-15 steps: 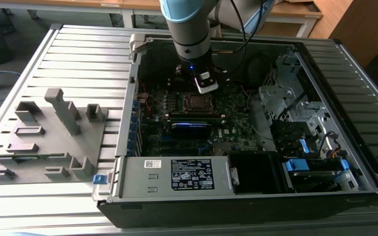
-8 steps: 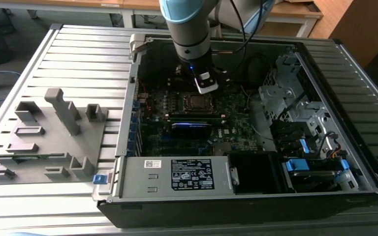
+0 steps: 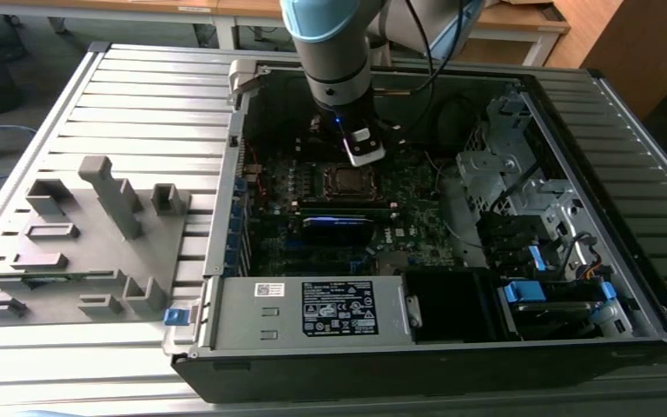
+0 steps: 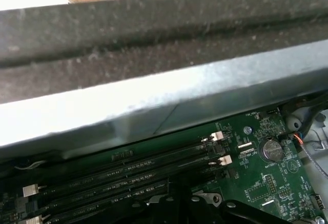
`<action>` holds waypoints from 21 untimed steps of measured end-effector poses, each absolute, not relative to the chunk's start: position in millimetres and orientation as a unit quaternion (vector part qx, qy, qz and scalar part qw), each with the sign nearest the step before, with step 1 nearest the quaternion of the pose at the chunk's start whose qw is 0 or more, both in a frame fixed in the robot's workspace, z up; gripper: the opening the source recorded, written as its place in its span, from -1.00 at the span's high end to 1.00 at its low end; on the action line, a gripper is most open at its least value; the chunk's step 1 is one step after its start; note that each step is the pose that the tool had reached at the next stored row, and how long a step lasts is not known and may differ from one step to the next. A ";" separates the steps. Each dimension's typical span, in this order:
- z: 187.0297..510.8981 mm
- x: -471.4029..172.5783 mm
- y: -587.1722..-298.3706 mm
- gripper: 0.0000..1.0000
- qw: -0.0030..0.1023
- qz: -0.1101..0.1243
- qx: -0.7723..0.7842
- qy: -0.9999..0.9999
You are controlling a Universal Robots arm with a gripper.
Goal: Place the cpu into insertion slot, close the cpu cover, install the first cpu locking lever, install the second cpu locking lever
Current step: 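Install the first cpu locking lever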
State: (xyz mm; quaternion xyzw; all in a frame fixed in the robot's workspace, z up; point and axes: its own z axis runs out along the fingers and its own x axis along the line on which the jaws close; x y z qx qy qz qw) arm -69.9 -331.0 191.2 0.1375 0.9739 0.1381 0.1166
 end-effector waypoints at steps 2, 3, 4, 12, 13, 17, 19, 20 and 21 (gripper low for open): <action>190.9 -69.9 -331.1 0.79 0.118 0.136 0.137 0.974; 190.8 -69.9 -331.1 0.79 0.119 0.134 0.137 0.974; 190.8 -69.9 -331.1 0.79 0.119 0.132 0.136 0.975; 188.5 -69.9 -331.3 0.79 0.127 0.124 0.135 0.975; 187.7 -69.8 -331.2 0.79 0.128 0.124 0.134 0.975; 187.5 -69.9 -331.3 0.79 0.128 0.125 0.134 0.975; 188.0 -69.9 -331.2 0.79 0.128 0.126 0.135 0.974; 188.8 -69.9 -331.2 0.79 0.128 0.126 0.135 0.974; 190.1 -69.9 -331.2 0.79 0.128 0.126 0.135 0.974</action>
